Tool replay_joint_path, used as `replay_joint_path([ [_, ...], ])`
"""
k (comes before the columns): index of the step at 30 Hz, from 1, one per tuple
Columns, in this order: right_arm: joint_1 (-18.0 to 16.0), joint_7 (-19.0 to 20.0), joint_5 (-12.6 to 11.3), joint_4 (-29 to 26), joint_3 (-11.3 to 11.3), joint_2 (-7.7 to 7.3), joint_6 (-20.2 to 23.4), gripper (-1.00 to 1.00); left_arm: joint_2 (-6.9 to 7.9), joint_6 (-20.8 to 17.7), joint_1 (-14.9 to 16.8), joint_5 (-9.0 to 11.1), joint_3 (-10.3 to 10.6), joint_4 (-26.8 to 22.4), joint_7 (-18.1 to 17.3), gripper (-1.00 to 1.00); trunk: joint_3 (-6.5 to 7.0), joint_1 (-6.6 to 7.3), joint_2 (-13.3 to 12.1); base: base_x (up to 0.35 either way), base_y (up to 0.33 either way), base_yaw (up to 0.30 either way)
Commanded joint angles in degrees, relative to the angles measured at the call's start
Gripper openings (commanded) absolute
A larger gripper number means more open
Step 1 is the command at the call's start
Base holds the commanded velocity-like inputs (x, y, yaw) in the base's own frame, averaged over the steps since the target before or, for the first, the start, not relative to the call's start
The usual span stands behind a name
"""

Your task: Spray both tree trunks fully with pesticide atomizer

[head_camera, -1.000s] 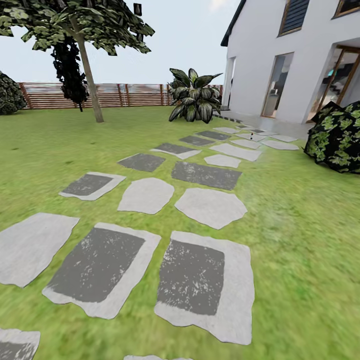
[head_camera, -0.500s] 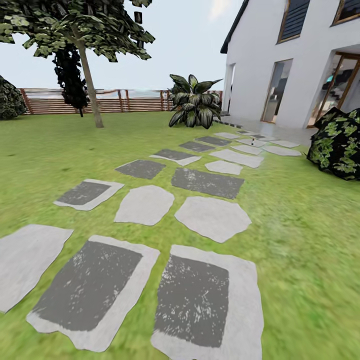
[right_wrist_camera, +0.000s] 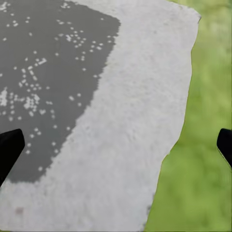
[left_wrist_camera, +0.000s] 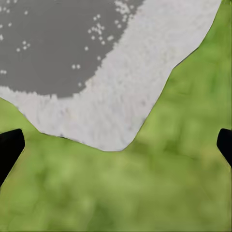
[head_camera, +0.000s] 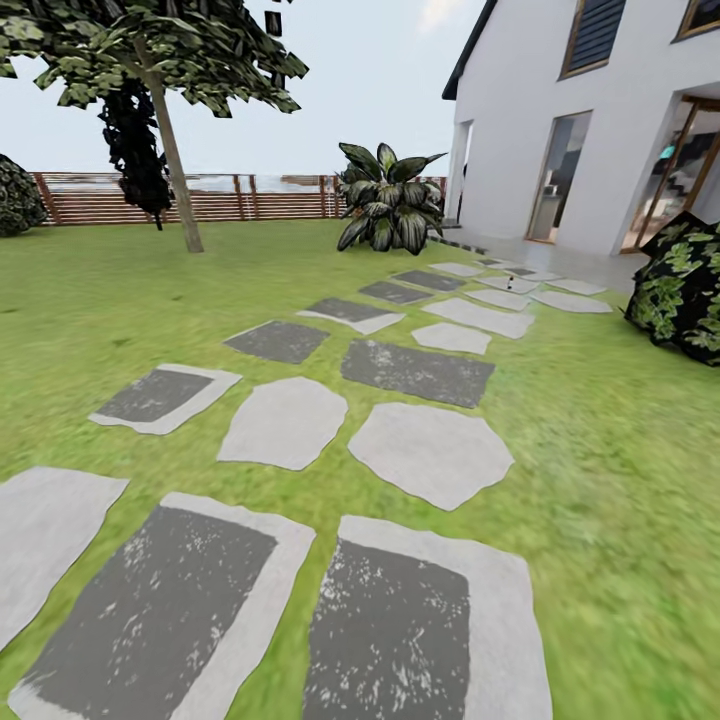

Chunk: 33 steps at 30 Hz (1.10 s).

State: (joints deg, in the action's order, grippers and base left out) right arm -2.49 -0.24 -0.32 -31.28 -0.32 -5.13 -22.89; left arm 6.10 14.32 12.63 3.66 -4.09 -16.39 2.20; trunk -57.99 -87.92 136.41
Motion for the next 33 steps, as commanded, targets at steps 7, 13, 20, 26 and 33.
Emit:
replay_joint_path([
  [7,-0.04,-0.02,-0.03,-0.32,-0.03,-0.03,-0.25,1.00,-0.02,0.18,0.03,0.38,0.04,0.04,0.00,1.00,-0.05,-0.02,0.02,0.340,0.000,0.000],
  [13,0.00,0.04,0.04,-0.35,0.00,-0.02,-0.23,1.00,0.03,0.18,0.03,0.38,0.04,0.04,0.00,1.00,-0.05,-0.02,0.02,0.340,0.000,0.000],
  [20,-0.02,0.06,0.05,-0.29,-0.03,-0.05,-0.23,1.00,0.05,0.18,0.03,0.38,0.05,0.04,0.00,1.00,-0.05,-0.02,0.02,0.340,0.000,0.000],
  [26,-0.01,0.06,0.06,-0.08,0.04,-0.05,-0.22,1.00,0.05,0.18,0.03,0.38,0.05,0.04,0.00,1.00,-0.05,-0.02,0.02,0.340,0.000,0.000],
  [33,-0.02,0.04,0.06,-0.01,0.06,-0.05,-0.21,1.00,0.05,0.18,0.03,0.38,0.05,0.13,0.00,1.00,-0.05,-0.02,0.02,0.340,0.000,0.000],
])
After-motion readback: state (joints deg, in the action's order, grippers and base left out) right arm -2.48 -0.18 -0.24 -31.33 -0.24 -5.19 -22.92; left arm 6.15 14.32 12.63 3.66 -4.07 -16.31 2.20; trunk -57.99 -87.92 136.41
